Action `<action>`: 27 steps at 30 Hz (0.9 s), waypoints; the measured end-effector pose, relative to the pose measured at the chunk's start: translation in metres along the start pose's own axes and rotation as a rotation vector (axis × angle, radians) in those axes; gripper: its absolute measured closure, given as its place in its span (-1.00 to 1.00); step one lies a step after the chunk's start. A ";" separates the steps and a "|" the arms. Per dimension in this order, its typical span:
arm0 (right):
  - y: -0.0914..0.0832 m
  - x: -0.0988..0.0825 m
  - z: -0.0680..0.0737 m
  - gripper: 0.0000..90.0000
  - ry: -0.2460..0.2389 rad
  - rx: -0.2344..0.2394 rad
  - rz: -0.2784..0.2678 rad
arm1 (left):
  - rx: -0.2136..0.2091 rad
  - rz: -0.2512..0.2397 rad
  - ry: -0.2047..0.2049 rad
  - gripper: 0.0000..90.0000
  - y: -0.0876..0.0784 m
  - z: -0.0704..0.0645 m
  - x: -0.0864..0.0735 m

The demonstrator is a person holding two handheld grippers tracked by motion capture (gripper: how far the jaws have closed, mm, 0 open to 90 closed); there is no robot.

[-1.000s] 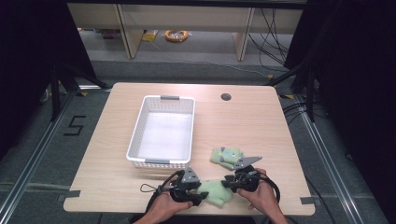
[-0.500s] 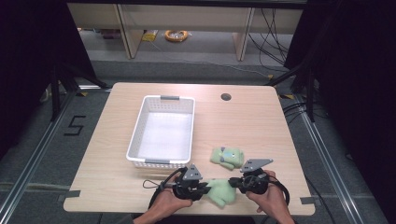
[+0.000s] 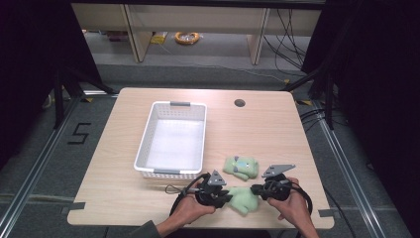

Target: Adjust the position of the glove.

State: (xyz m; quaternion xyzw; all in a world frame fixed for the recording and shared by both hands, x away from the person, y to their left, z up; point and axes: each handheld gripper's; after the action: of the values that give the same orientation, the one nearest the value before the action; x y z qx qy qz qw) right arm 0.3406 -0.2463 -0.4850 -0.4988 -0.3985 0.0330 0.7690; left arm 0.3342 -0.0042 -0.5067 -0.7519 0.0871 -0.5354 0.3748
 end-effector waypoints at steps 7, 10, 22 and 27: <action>0.002 0.000 0.000 0.71 0.012 -0.004 -0.003 | 0.006 0.028 -0.002 0.28 -0.005 0.000 0.000; 0.000 0.001 -0.002 0.55 -0.002 -0.010 -0.016 | 0.021 0.026 -0.007 0.15 -0.009 -0.001 0.002; -0.021 0.021 -0.022 0.34 0.085 -0.060 -0.120 | 0.122 -0.023 -0.019 -0.10 -0.009 0.014 0.041; -0.016 0.032 -0.034 0.33 0.082 -0.071 -0.101 | 0.168 0.005 -0.019 -0.06 0.000 0.027 0.052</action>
State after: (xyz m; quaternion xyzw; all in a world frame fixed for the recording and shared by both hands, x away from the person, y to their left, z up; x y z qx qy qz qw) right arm 0.3791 -0.2654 -0.4605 -0.5062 -0.3920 -0.0404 0.7671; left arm 0.3786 -0.0191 -0.4719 -0.7227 0.0402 -0.5327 0.4385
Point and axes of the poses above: each handheld gripper's, and its own axes: y roughly forward along the jaws, x roughly out of its top, z roughly to its left, and after that the axes turned 6 degrees about y, right-handed
